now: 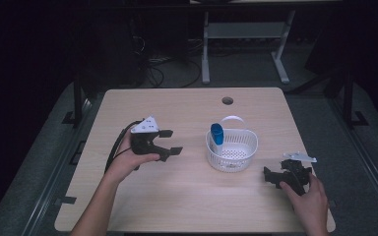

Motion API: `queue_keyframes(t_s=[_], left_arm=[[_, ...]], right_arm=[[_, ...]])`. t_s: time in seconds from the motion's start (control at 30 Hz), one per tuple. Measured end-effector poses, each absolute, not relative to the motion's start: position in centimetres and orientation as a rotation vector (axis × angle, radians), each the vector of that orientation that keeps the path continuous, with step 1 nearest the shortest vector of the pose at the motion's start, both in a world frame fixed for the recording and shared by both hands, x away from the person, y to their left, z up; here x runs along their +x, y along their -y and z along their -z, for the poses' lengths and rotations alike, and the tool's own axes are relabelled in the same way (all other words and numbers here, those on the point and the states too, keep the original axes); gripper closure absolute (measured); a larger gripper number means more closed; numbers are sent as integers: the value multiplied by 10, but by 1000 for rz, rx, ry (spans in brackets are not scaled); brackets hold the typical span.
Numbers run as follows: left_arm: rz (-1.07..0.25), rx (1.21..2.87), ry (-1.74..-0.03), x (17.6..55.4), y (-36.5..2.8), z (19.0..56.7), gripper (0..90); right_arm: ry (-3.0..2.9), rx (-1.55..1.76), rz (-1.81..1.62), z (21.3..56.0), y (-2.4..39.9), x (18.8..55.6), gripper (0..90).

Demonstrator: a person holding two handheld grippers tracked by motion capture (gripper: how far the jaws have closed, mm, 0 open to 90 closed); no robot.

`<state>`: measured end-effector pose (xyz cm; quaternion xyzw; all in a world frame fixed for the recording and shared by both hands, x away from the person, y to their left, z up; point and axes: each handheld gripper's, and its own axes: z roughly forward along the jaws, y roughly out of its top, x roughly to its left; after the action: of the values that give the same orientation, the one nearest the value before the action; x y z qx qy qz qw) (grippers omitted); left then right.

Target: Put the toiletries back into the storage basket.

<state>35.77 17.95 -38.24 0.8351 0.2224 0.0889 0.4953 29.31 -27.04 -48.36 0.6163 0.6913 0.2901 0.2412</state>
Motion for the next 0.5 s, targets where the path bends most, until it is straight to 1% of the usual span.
queue_keyframes(t_s=[0.5], left_arm=[[-253, 2054, -626, 342, -214, 399, 244]], right_arm=[[-1891, 1685, -794, 484, 270, 293, 4]])
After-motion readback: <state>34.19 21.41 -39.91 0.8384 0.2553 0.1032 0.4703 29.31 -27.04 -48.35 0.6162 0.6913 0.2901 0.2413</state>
